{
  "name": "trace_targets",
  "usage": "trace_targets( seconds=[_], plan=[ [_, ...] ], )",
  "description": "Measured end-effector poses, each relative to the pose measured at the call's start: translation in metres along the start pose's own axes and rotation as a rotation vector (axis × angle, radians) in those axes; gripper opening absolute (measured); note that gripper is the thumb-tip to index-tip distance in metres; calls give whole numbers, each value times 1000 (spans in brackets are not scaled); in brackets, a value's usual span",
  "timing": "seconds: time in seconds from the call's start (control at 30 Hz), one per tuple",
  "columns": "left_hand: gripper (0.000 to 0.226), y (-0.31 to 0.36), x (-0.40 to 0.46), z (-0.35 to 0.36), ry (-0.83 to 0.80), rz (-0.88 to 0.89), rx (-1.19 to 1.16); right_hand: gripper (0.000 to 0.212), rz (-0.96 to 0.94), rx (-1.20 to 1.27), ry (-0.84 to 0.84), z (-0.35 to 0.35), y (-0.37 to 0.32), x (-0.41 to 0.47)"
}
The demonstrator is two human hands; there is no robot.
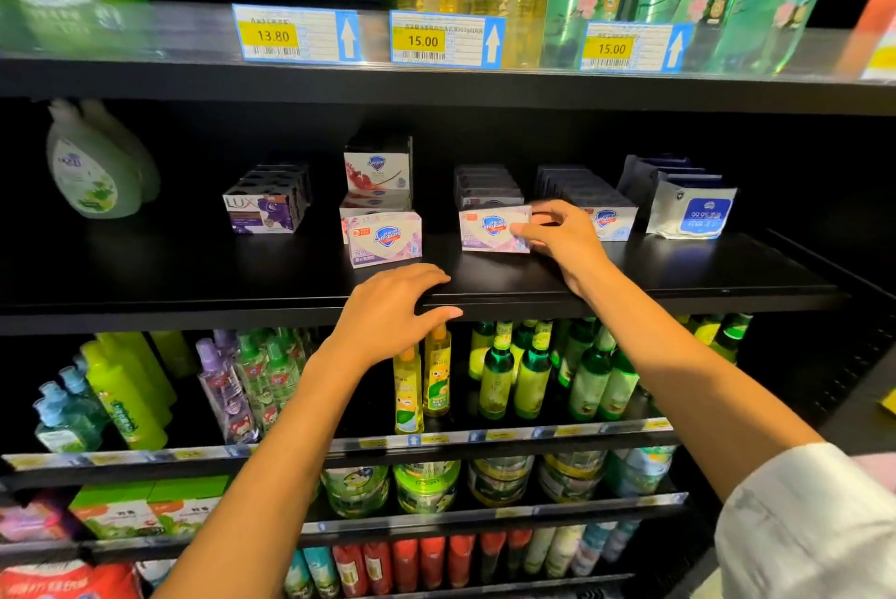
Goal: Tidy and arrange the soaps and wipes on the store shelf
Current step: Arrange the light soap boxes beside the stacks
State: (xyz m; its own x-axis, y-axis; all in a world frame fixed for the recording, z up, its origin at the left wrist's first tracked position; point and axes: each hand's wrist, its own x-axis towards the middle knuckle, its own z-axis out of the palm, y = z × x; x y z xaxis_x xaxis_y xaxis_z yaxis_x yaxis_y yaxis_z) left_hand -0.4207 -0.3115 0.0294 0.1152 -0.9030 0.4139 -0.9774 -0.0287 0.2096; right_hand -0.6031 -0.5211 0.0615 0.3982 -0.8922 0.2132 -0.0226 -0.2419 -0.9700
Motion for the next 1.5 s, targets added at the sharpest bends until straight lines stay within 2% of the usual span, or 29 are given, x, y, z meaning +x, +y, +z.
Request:
trace_targets(
  seconds=[0.13, 0.23, 0.33, 0.43, 0.63, 0.93, 1.1, 1.23, 1.33, 1.43, 1.5],
  plan=[
    [66, 7, 7, -6, -36, -117, -197, 35, -15, 207, -52, -14, -7, -17],
    [63, 17, 19, -7, 67, -195, -441, 32, -23, 297, -91, -23, -8, -26],
    [60, 34, 35, -9, 148, -264, -696, 25, -24, 320, -130, -29, -5, -34],
    [59, 46, 53, -11, 103, -292, -974, 24, -16, 298, -148, -30, -7, -37],
    [45, 43, 63, 3, 85, -315, -1245, 26, -7, 281, -184, -27, -7, -39],
    [41, 38, 69, 9, 115, -430, -1321, 81, -165, 153, -304, -29, -1, -38],
    [43, 35, 70, 8, 109, -452, -1387, 78, -205, 41, -355, -27, 0, -42],
    [45, 36, 69, 5, 58, -438, -1440, 68, -214, 31, -279, -26, 1, -43],
    [52, 34, 67, 4, 31, -345, -1466, 61, -211, 60, -254, -26, 1, -43],
    [68, 31, 64, 6, 15, -229, -1402, 56, -196, 66, -272, -24, 1, -42],
    [69, 30, 63, 7, 16, -208, -1364, 54, -180, 80, -287, -24, 0, -42]
  ],
)
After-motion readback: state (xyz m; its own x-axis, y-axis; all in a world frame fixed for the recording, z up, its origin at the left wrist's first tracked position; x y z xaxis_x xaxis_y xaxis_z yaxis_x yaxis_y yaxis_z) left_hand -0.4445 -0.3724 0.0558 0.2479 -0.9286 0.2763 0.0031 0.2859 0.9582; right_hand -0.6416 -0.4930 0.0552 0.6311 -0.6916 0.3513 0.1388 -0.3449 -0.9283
